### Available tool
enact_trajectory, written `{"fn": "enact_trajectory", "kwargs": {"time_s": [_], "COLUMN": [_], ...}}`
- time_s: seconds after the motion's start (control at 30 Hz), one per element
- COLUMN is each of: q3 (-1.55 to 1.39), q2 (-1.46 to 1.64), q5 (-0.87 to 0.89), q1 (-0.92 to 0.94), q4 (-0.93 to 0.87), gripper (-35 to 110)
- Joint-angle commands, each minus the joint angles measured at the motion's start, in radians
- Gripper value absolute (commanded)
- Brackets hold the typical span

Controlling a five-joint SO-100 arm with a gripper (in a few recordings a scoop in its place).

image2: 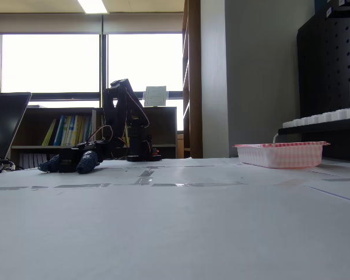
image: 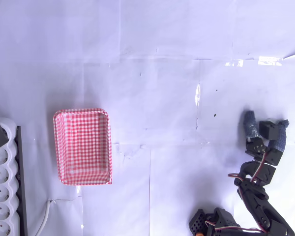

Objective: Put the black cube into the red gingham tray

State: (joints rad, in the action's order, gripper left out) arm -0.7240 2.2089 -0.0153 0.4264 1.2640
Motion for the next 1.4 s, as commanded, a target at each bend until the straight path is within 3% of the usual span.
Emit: {"fn": "enact_trajectory", "kwargs": {"time_s": [0.0,0.43,0.6,0.73,1.0,1.2,1.37], "q3": [-0.035,-0.034,-0.037,-0.046,-0.376,-0.882,-1.281], "q2": [-0.008,-0.054,-0.170,-0.380,-0.902,-0.946,-0.821], "q5": [-0.011,0.012,0.071,0.112,-0.017,-0.190,-0.327], "q1": [0.005,-0.006,-0.011,-0.026,-0.198,-0.411,-0.655], "q4": [0.025,-0.098,-0.331,-0.712,-1.829,-2.439,-2.781], "gripper": [24,0,0,0,0,0,0]}}
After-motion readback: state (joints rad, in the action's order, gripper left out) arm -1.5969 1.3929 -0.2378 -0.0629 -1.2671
